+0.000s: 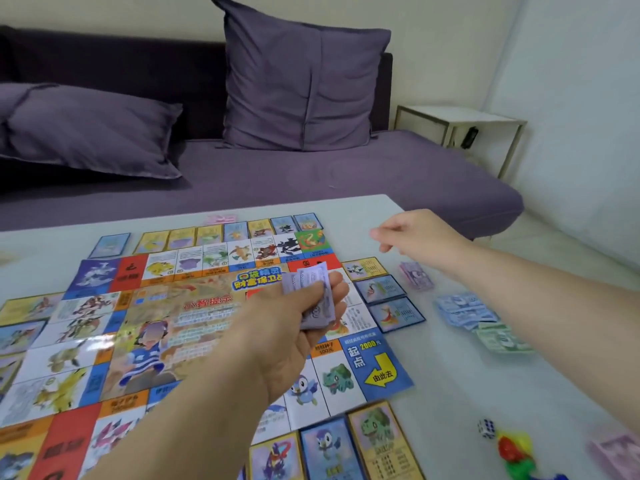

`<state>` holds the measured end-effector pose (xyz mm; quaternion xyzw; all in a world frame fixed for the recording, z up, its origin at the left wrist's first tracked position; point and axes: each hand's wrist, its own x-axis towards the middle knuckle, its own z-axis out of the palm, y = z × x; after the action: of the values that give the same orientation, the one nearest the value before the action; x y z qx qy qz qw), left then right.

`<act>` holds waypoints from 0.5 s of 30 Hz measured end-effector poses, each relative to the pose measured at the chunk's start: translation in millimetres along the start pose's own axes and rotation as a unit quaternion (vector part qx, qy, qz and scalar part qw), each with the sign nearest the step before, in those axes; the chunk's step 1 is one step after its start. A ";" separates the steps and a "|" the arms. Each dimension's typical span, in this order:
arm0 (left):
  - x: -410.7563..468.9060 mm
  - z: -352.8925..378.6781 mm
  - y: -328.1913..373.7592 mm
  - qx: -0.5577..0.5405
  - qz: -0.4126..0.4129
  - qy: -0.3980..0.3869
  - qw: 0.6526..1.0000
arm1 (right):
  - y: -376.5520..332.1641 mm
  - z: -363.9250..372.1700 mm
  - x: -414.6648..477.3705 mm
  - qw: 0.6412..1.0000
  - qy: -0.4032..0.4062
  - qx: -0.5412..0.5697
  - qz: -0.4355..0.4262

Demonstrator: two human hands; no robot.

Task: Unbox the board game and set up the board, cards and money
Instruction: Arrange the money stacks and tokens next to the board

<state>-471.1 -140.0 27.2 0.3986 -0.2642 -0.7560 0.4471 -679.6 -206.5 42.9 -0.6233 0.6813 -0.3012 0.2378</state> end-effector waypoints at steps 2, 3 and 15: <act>-0.9 -7.2 4.4 0.035 0.011 0.007 0.999 | -35.0 18.0 -19.3 0.990 -0.110 0.091 0.003; -1.4 -11.4 7.9 0.055 0.020 0.017 0.998 | -48.0 27.8 -27.0 0.980 -0.159 0.120 0.006; 7.0 -98.8 83.4 0.201 0.094 0.094 0.971 | -137.4 100.9 4.6 0.974 -0.212 -0.017 -0.082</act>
<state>-351.4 -188.9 34.1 0.5223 -0.4038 -0.6014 0.4499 -512.5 -228.3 69.1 -0.7307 0.5667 -0.1697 0.3406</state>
